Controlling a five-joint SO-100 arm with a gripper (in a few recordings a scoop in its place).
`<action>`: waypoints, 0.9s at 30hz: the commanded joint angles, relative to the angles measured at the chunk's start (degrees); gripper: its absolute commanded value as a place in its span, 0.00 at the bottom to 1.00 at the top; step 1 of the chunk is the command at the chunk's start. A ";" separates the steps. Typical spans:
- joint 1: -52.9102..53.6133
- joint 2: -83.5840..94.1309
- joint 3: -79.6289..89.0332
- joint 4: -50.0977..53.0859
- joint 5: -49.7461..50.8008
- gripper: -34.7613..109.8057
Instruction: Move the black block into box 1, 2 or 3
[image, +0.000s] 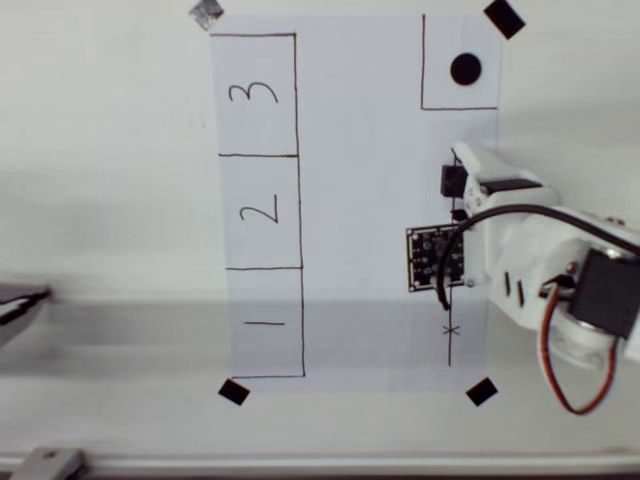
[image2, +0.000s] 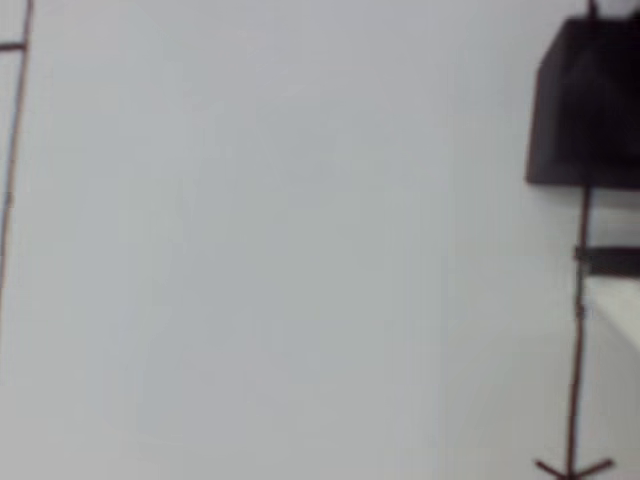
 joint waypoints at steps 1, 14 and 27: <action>1.32 3.96 -0.09 -0.26 -0.70 0.42; 1.49 3.43 0.09 -1.32 -0.88 0.42; 1.67 3.43 0.88 -1.93 -1.05 0.42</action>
